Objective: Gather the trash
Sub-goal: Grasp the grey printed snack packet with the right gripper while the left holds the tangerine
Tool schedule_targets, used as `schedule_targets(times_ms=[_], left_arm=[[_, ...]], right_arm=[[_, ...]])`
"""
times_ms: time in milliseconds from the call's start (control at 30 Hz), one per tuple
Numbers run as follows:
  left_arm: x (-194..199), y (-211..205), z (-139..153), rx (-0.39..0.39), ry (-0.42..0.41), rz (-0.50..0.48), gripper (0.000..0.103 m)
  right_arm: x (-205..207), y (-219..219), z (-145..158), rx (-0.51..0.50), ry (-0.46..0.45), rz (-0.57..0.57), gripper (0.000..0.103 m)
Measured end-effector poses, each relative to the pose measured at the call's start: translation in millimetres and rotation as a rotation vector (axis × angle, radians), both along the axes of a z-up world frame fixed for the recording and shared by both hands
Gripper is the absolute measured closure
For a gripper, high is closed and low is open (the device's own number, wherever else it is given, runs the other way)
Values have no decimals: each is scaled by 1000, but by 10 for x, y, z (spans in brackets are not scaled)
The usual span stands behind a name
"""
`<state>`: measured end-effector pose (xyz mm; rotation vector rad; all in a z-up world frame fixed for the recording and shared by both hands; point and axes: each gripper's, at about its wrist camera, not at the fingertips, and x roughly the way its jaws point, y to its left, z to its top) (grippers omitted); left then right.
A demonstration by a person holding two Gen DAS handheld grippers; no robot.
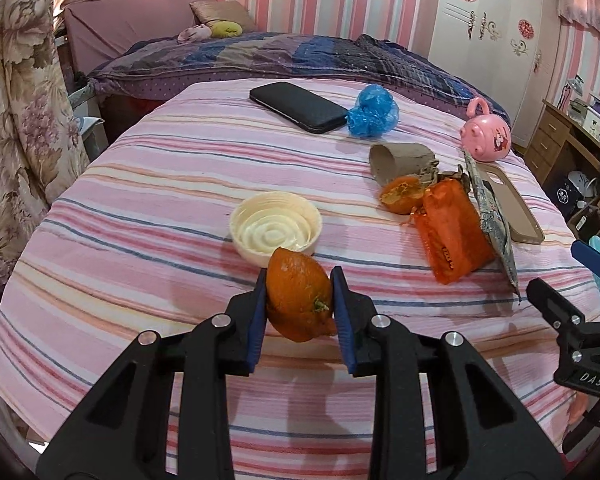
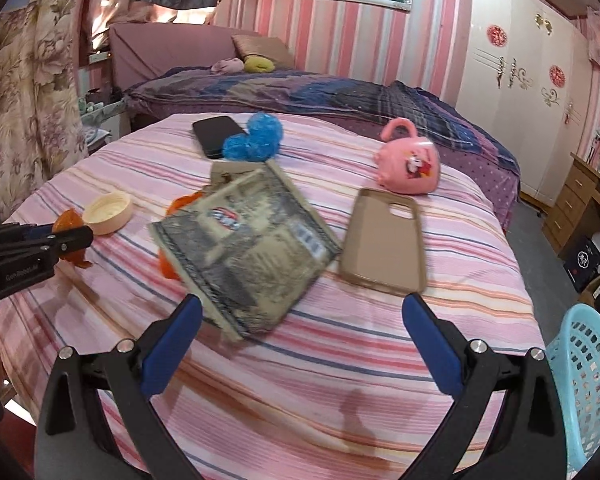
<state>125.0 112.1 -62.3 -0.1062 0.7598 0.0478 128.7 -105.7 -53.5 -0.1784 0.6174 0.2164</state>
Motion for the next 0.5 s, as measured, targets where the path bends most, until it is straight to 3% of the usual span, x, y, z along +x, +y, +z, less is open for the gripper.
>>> schedule_targets(times_ms=[267,333,433,500], left_arm=[[31,-5,-1,0,-1,7,75],[41,-16,-9,-1,1,9,75],[47,-32,-13,7,1,6,75],[55,-36,-20,7,3,7,75]], right_arm=[[48,252,-33,-40,12,11,6],[137,304,-49,-43,29,10,11],[233,337,-66,-38,42,16,27],[279,315,-71,-17,58,27,51]])
